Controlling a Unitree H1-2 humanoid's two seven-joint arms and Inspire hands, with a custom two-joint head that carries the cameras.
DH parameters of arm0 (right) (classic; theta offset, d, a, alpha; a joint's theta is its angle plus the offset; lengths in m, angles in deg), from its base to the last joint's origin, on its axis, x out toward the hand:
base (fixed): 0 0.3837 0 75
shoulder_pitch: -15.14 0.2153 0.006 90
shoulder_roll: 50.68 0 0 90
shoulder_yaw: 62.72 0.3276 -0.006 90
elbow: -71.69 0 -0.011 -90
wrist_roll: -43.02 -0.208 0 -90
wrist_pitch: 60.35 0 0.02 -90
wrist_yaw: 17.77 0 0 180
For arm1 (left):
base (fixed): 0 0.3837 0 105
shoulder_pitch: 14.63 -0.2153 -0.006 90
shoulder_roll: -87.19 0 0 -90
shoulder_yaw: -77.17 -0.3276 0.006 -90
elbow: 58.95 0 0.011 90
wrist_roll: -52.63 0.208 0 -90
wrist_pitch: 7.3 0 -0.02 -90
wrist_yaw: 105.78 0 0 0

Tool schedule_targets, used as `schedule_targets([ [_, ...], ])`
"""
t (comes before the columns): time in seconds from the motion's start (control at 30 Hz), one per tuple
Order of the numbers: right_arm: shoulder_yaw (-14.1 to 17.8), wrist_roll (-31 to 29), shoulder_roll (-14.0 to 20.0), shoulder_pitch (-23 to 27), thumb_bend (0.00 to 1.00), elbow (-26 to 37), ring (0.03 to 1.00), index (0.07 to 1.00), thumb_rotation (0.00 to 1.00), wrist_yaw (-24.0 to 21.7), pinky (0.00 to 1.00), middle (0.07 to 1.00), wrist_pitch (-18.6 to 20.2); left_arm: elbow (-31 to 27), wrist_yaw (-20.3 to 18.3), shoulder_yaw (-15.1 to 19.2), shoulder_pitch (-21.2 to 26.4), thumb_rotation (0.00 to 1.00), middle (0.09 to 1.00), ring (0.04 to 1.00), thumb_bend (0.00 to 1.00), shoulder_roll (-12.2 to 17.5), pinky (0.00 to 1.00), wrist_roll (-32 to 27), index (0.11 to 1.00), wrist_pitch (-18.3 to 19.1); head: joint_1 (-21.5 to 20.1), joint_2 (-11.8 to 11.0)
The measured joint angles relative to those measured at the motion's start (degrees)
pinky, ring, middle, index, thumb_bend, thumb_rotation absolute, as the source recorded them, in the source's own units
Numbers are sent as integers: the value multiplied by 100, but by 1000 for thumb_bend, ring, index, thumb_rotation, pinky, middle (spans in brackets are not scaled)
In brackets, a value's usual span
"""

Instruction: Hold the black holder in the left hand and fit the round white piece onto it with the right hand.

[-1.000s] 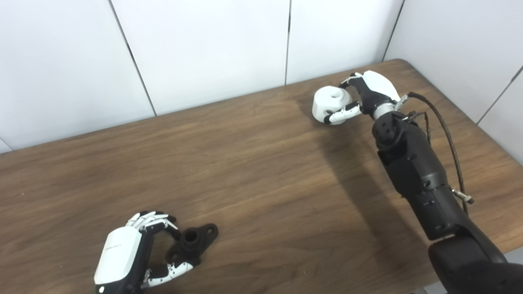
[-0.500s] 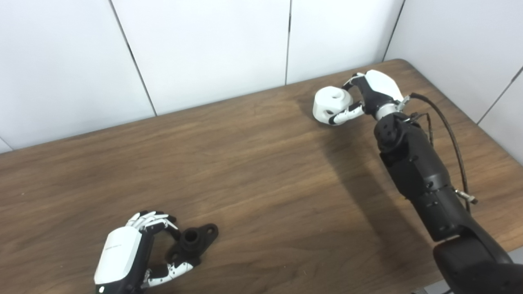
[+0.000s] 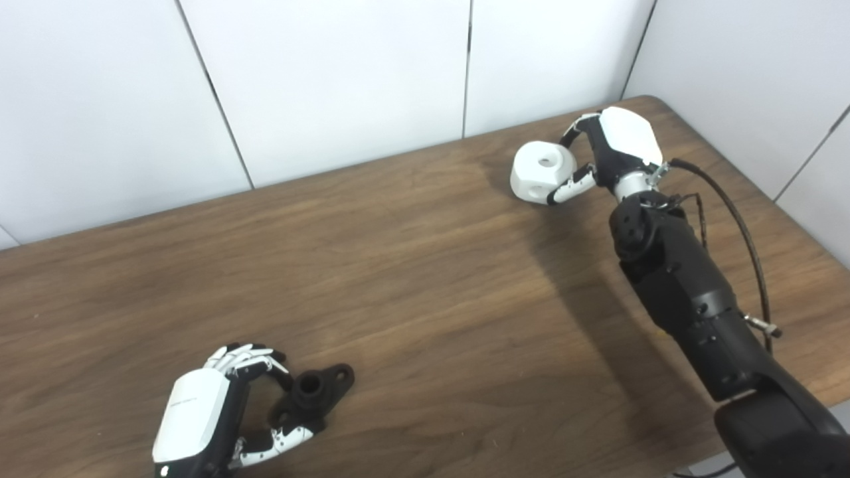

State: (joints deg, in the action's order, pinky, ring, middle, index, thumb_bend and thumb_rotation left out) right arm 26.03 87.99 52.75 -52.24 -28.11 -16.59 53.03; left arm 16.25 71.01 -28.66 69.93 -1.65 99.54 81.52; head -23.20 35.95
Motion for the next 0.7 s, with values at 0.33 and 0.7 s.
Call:
schedule_targets([
  [0.33,6,-284,0,-41,520,29,906,487,136,112,1000,818,-10,-57,-28,-23,1,44,716,797,520,-6,882,63,484,8,88,9],
  [0.7,-61,-553,-26,-118,520,1107,910,486,135,-202,1000,814,105,-111,-102,-21,-1,44,717,797,520,-13,887,119,484,34,211,35],
])
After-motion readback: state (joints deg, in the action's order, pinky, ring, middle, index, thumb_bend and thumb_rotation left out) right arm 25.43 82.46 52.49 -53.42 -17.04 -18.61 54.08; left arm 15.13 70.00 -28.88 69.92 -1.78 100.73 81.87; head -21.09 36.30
